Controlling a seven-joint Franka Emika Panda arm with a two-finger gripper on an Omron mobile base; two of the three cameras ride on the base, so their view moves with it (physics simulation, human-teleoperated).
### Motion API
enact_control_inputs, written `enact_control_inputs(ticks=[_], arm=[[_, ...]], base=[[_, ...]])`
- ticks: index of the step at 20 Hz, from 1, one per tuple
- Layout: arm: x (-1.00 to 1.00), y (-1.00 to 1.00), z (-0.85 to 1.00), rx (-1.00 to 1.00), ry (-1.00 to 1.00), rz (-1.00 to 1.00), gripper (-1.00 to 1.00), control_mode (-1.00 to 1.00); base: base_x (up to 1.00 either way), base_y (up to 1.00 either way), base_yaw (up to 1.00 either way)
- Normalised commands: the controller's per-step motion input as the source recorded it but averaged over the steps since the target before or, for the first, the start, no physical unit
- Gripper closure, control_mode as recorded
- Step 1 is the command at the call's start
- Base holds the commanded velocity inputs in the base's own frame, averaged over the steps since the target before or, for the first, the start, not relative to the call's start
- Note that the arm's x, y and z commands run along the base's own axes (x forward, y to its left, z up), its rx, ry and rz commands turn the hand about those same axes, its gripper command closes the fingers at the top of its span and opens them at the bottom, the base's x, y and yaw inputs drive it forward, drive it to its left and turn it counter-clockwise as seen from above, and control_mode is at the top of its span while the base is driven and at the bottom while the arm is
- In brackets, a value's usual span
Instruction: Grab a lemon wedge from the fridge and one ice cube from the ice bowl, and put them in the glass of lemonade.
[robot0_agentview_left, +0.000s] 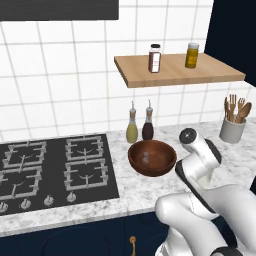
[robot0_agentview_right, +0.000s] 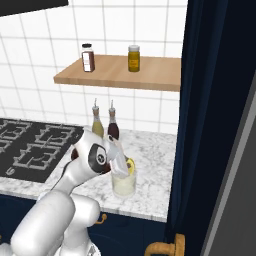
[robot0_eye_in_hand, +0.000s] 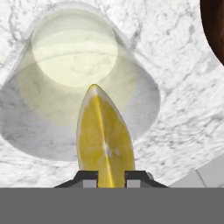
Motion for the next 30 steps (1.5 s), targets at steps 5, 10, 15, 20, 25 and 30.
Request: enact_control_inputs(ticks=[5, 10, 15, 20, 25, 30], arm=[[0.10, 0.25, -0.97, -0.08, -0.03, 0.01, 1.00, -1.00], [-0.30, 0.12, -0.42, -0.09, -0.17, 0.00, 1.00, -1.00], [-0.78, 0.10, 0.11, -0.11, -0.54, 0.00, -1.00, -1.00], [-0.46, -0.01, -0.16, -0.02, -0.22, 0.00, -1.00, -1.00], [-0.06, -0.03, -0.37, 0.00, 0.00, 0.00, -1.00, -1.00], [-0.48, 0.50, 0.02, 0.00, 0.01, 0.05, -1.00, -1.00]], base=[[0.00, 0.00, 0.00], [0.00, 0.00, 0.00], [0.00, 0.00, 0.00], [0.00, 0.00, 0.00], [0.00, 0.00, 0.00], [0.00, 0.00, 0.00]])
